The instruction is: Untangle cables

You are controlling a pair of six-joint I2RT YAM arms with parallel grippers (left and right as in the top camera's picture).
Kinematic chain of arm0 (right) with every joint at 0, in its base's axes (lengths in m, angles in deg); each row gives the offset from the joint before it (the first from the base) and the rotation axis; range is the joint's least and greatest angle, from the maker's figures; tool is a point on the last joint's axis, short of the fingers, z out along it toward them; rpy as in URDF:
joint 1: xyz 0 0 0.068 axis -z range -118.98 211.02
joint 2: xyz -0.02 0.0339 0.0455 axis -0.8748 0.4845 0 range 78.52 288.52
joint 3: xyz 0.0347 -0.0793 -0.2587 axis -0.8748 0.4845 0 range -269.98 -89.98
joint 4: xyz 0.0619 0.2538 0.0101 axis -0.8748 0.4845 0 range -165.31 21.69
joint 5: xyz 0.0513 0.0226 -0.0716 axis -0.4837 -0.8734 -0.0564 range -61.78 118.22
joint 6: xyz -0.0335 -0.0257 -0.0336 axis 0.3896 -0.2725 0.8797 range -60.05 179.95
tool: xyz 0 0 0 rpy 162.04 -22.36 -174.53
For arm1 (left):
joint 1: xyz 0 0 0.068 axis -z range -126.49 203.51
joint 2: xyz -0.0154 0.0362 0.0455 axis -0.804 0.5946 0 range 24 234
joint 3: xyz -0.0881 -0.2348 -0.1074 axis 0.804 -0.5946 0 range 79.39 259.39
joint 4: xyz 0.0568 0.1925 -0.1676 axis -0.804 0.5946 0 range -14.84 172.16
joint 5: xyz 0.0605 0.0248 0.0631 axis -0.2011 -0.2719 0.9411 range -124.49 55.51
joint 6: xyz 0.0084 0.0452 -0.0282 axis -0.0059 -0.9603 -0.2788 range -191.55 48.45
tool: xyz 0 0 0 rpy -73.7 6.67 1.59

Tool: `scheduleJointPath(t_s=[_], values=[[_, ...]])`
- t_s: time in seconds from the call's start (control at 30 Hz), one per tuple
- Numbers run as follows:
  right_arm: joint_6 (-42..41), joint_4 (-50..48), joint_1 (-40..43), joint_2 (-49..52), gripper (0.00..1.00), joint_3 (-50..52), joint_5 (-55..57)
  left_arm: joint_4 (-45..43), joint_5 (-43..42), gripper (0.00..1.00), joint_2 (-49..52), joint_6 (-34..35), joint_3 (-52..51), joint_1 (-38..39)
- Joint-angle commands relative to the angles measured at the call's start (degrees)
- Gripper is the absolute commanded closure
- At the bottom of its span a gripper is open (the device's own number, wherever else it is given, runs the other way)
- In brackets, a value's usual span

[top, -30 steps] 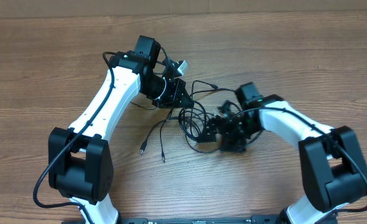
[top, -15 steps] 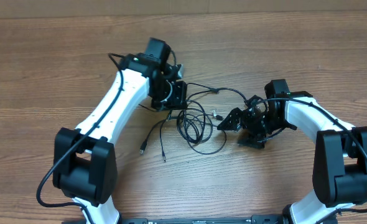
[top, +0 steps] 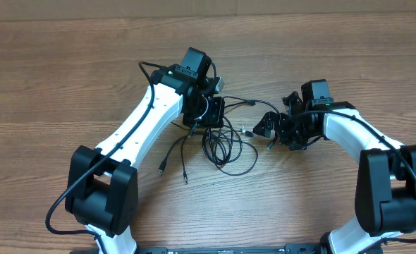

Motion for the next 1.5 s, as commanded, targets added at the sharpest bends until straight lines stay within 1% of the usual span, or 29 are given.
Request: scheduleJointPath(t_s=[0.0, 0.2, 0.4, 0.6, 0.77, 0.97, 1.23, 1.37, 1.47], values=[[0.5, -0.7, 0.2, 0.5, 0.0, 0.1, 6.5, 0.0, 0.5, 0.92, 0.2, 0.6, -0.8, 0.9], [0.5, -0.7, 0.2, 0.5, 0.0, 0.2, 6.5, -0.3, 0.6, 0.92, 0.2, 0.6, -0.8, 1.2], [0.5, -0.7, 0.2, 0.5, 0.0, 0.1, 6.5, 0.1, 3.0, 0.91, 0.2, 0.9, -0.9, 1.2], [0.5, -0.7, 0.2, 0.5, 0.0, 0.2, 6.5, 0.0, 3.2, 0.91, 0.2, 1.4, -0.9, 1.2], [0.5, -0.7, 0.2, 0.5, 0.0, 0.1, 6.5, -0.1, 6.3, 0.9, 0.2, 2.7, -0.9, 1.2], [0.5, -0.7, 0.2, 0.5, 0.0, 0.2, 6.5, 1.0, 6.3, 0.89, 0.2, 3.0, -0.9, 1.2], [0.5, -0.7, 0.2, 0.5, 0.0, 0.1, 6.5, 3.0, 6.3, 0.91, 0.2, 3.0, -0.9, 1.2], [0.5, -0.7, 0.2, 0.5, 0.0, 0.2, 6.5, 2.9, 6.4, 0.87, 0.2, 2.9, -0.9, 1.5], [0.5, -0.7, 0.2, 0.5, 0.0, 0.1, 6.5, 3.0, 8.3, 0.87, 0.2, 2.9, -0.9, 1.5]])
